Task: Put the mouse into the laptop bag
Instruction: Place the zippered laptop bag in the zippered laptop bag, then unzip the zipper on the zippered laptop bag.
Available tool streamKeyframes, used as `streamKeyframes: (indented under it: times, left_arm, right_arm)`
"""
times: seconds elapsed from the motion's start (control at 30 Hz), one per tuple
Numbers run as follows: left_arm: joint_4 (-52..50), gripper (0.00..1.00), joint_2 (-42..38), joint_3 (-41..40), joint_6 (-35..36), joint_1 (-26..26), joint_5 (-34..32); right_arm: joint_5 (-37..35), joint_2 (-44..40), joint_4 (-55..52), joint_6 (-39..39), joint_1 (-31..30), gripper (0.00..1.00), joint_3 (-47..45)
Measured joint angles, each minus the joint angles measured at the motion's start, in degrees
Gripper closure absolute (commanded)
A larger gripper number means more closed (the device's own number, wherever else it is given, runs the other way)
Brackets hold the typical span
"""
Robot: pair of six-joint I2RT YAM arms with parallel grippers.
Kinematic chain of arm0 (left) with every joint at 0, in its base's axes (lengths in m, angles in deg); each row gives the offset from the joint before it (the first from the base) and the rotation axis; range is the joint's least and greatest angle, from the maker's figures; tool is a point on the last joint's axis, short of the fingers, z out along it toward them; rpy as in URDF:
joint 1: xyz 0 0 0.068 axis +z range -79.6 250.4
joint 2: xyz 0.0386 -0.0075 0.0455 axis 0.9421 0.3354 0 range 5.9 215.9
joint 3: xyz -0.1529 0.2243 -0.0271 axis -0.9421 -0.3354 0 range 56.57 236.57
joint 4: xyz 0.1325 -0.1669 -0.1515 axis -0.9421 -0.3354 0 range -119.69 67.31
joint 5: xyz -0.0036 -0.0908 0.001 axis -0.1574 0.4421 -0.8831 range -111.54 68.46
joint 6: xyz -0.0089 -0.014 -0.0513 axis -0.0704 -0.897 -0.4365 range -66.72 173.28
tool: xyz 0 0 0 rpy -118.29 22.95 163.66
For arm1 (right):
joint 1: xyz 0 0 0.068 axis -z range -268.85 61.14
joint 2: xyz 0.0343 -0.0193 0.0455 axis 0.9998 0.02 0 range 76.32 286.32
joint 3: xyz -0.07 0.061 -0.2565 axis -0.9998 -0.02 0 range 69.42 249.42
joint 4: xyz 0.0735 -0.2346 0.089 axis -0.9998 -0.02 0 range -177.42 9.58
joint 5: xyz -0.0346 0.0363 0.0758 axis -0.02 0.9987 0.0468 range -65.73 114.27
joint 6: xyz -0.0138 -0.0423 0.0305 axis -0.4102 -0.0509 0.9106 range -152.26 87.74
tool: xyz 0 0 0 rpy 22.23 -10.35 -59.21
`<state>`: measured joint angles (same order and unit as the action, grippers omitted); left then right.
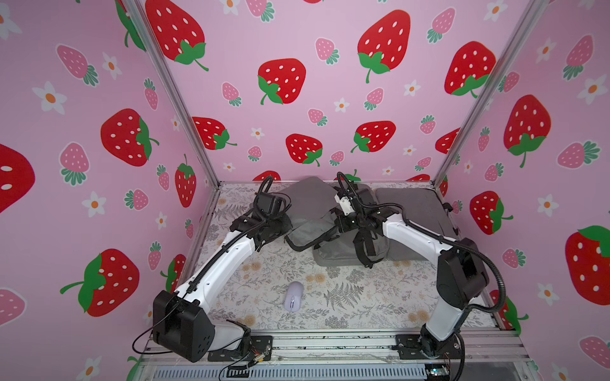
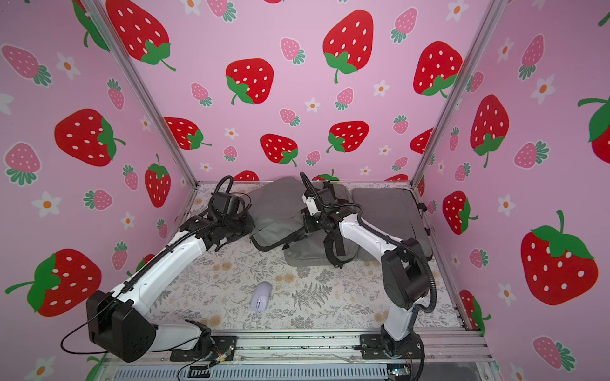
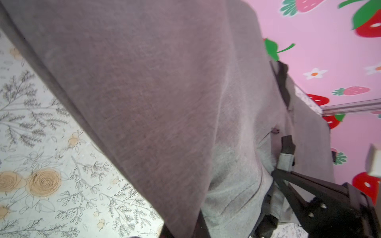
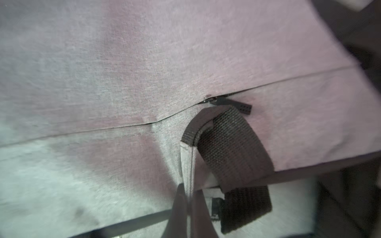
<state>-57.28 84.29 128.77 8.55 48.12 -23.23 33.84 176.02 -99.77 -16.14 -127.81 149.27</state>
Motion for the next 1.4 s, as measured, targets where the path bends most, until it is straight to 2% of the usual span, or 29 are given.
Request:
streamKeyframes:
  times: [0.27,0.5,0.53,0.6,0.63,0.73,0.77,0.87,0.9,0.93,1.07,1.13,1.2,1.23,1.4]
  left_arm:
    - [1.4,1.0,5.8,9.7,3.3,-8.2,-1.9]
    - [7.1,1.0,14.8,9.0,3.6,-12.2,1.1]
    - [7.5,1.0,15.6,8.5,3.5,-12.5,1.4]
    - [8.2,1.0,16.9,6.9,3.4,-12.9,2.0]
    - [8.7,1.0,17.2,6.0,3.3,-12.9,2.1]
    - [11.1,1.0,17.9,3.4,2.9,-12.8,2.4]
    - [11.7,0.93,17.9,2.6,2.8,-12.8,2.6]
    - [13.3,0.51,17.6,0.6,2.0,-12.9,3.0]
    - [14.1,0.42,17.5,-0.2,1.5,-12.9,3.3]
    - [14.7,0.37,17.4,-1.0,1.2,-12.9,3.5]
    - [16.4,0.29,15.3,-5.3,-0.2,-13.2,3.9]
    - [16.5,0.27,13.3,-7.3,-0.7,-13.2,3.9]
    - [16.5,0.27,10.8,-8.9,-1.2,-13.2,3.8]
    - [16.6,0.27,9.9,-9.4,-1.4,-13.2,3.8]
    - [16.6,0.26,6.0,-11.6,-1.6,-13.2,2.8]
  right_arm:
    - [-12.1,-12.7,-8.2,-4.2,1.6,1.0,-0.6]
    - [-14.9,-18.1,-7.0,-2.5,7.6,1.0,-11.8]
    - [-14.8,-18.1,-6.1,-2.0,8.1,0.93,-13.7]
    - [-14.7,-18.0,-4.3,-0.3,8.6,0.59,-17.8]
    - [-14.7,-18.0,-4.3,0.7,8.6,0.5,-19.1]
    - [-14.2,-18.1,-4.2,3.0,8.6,0.42,-22.5]
    - [-14.1,-18.4,-4.3,3.8,8.6,0.42,-23.6]
    - [-14.1,-22.5,-4.9,6.3,8.0,0.42,-27.4]
    - [-14.3,-25.1,-5.3,7.0,7.5,0.42,-28.8]
    - [-14.6,-27.4,-5.7,7.8,6.9,0.43,-29.8]
    - [-16.1,-36.6,-6.8,10.7,-0.5,0.48,-32.0]
    - [-16.1,-38.4,-5.4,12.0,-5.3,0.61,-33.1]
    - [-15.4,-37.5,-2.3,13.9,-10.4,0.84,-34.5]
    - [-15.1,-36.2,-1.2,14.1,-12.2,0.89,-34.8]
    - [-15.5,-23.1,4.2,15.5,-21.2,0.89,-32.9]
